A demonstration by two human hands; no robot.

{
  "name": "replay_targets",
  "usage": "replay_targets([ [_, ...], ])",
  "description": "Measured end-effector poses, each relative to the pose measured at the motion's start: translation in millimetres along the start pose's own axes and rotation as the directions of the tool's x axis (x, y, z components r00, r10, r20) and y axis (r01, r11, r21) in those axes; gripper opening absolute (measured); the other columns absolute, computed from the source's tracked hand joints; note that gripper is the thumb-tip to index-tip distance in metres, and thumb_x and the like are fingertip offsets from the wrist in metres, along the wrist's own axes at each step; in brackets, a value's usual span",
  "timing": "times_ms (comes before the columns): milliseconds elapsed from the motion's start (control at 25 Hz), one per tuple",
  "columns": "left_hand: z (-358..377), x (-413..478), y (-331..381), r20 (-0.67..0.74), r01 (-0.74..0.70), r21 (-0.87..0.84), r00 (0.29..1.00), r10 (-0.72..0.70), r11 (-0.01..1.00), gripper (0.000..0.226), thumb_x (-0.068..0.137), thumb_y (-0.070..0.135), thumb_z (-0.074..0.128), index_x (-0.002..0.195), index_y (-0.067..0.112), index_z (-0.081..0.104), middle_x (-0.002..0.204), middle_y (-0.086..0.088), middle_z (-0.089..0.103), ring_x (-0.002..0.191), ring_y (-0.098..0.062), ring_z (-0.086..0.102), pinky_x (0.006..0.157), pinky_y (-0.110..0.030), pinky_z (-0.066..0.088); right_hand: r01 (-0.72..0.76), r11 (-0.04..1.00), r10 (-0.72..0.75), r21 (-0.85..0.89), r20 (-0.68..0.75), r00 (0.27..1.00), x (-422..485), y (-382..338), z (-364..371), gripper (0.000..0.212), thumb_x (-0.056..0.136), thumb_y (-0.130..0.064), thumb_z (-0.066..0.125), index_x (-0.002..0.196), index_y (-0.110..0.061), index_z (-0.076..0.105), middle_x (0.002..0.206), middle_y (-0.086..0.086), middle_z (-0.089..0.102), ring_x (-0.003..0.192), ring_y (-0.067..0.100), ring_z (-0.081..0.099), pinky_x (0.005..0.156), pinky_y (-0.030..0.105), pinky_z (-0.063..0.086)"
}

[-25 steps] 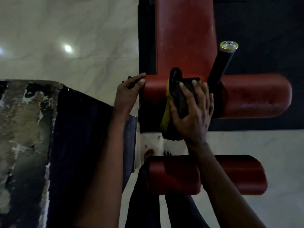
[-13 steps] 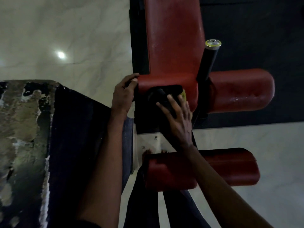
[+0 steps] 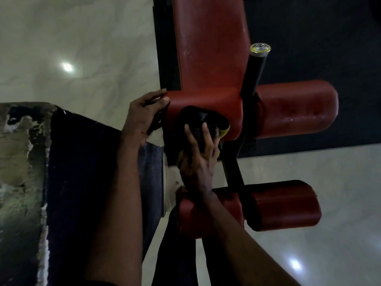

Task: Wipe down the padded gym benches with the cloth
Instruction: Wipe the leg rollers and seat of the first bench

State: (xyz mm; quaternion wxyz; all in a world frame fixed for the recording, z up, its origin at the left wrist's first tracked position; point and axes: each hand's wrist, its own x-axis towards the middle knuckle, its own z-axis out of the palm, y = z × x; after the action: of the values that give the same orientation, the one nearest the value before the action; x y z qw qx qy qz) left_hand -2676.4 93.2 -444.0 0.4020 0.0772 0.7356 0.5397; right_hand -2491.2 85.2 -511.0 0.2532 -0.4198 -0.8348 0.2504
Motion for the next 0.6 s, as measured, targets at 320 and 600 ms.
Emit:
replay_targets([
  [320, 51, 4, -14, 0.095, -0.437, 0.615, 0.867, 0.489, 0.656, 0.035, 0.095, 0.024, 0.050, 0.122, 0.014, 0.069, 0.125, -0.007, 0.067, 0.124, -0.029, 0.056, 0.110, -0.043, 0.040, -0.081, 0.994, 0.079, -0.067, -0.030, 0.996, 54, 35, -65, 0.066, 0.080, -0.006, 0.057, 0.143, -0.028, 0.057, 0.157, 0.003, 0.040, 0.154, 0.030, 0.021, 0.120, 0.041, 0.022],
  [600, 58, 10, 0, 0.158, -0.334, 0.802, 0.918, 0.363, 0.494, 0.041, 0.099, 0.031, 0.042, 0.133, 0.019, 0.063, 0.132, -0.009, 0.063, 0.130, -0.028, 0.051, 0.121, -0.041, 0.013, -0.192, 0.963, 0.198, -0.190, 0.011, 0.980, 123, 12, -71, 0.050, 0.085, -0.034, 0.065, 0.134, -0.034, 0.061, 0.149, -0.006, 0.047, 0.136, 0.026, 0.037, 0.104, 0.050, 0.040],
])
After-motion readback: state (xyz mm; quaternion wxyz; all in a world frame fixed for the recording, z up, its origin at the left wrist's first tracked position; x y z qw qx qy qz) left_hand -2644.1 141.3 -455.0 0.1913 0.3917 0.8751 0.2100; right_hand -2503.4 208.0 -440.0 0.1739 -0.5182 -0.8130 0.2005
